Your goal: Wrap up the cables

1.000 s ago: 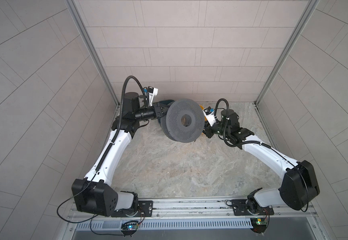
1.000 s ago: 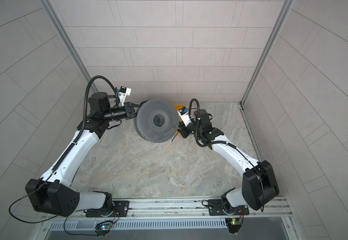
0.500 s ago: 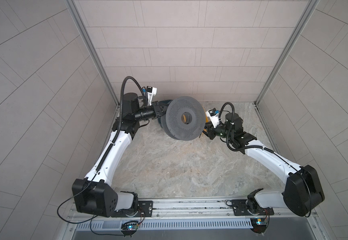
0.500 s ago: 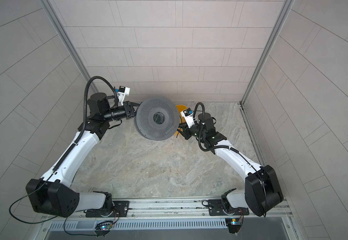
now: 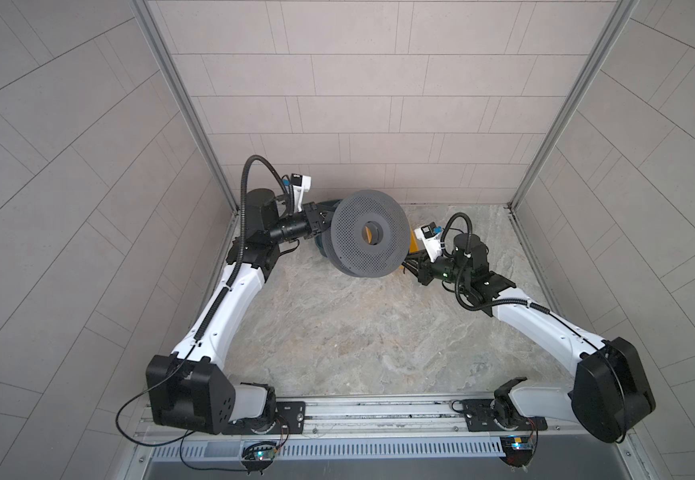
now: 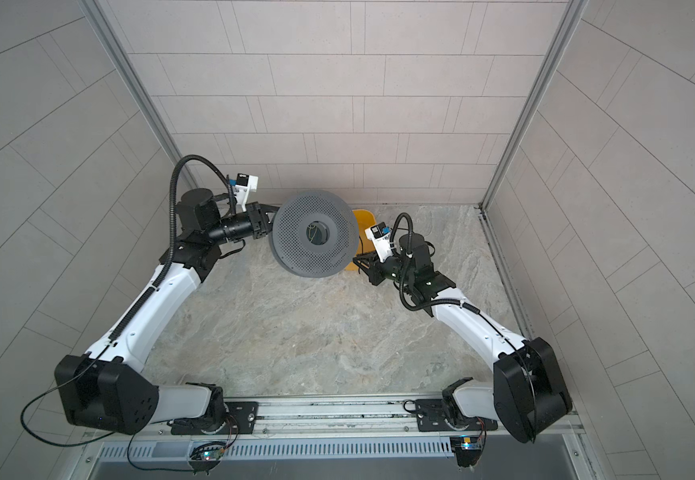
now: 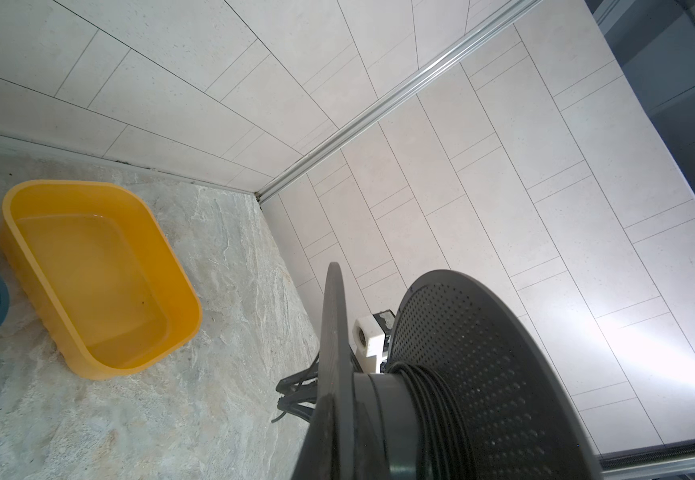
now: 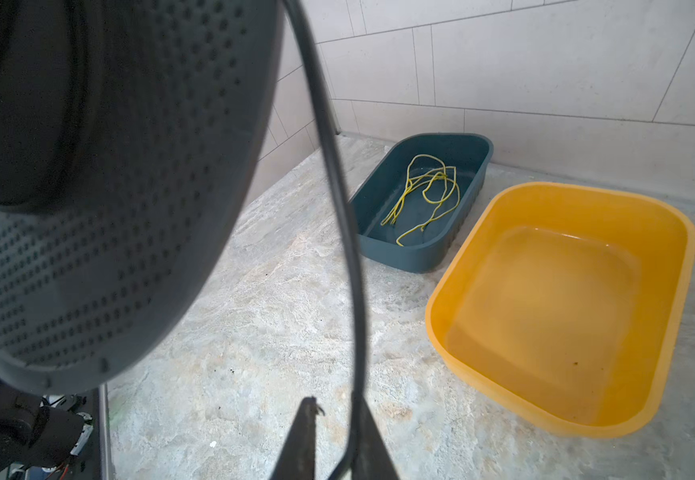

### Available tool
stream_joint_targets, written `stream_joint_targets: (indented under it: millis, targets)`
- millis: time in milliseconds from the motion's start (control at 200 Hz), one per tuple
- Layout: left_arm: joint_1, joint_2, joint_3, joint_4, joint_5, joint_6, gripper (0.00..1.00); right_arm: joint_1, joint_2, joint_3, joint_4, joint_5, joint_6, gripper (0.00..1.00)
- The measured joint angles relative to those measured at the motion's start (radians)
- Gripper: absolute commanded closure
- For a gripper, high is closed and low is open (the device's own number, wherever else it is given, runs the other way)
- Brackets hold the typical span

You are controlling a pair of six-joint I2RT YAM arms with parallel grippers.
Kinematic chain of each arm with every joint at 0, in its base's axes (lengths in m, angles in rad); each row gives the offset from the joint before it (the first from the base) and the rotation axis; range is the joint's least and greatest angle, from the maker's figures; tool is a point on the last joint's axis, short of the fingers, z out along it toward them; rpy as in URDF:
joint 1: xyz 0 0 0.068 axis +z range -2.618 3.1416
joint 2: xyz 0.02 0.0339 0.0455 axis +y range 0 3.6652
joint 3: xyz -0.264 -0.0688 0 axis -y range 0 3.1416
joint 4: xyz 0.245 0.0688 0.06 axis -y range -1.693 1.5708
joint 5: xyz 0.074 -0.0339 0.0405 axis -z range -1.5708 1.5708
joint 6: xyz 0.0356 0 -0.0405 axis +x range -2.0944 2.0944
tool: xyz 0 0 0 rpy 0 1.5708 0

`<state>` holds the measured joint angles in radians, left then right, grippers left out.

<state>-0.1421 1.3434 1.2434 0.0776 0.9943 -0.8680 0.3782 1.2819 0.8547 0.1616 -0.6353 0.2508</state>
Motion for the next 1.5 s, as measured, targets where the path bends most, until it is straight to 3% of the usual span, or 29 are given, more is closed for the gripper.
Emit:
stream_joint_targets:
  millis: [55,345,545,816,1141,1331,1501]
  targets:
    - [0.0,-0.002,-0.015,0.024,-0.017,-0.015,1.0,-0.001,-0.015,-0.009,0.0,0.005,0.004,1.0]
    - [0.0,-0.003,-0.161,0.164,-0.18,-0.124,1.0,0.008,-0.091,-0.044,-0.006,0.031,0.078,1.0]
    - [-0.001,-0.003,-0.212,0.244,-0.283,-0.203,1.0,0.08,-0.117,-0.045,-0.048,0.065,0.09,1.0]
    - [-0.02,0.008,-0.247,0.385,-0.32,-0.298,1.0,0.189,-0.086,-0.015,-0.062,0.097,0.11,1.0]
    - [-0.041,0.027,-0.277,0.475,-0.349,-0.364,1.0,0.248,-0.017,0.019,0.024,0.102,0.237,1.0]
    - [-0.073,0.026,-0.296,0.476,-0.388,-0.393,1.0,0.362,-0.014,0.153,-0.105,0.237,0.153,1.0]
    - [-0.087,0.01,-0.297,0.357,-0.415,-0.391,1.0,0.444,0.027,0.336,-0.308,0.39,0.029,0.99]
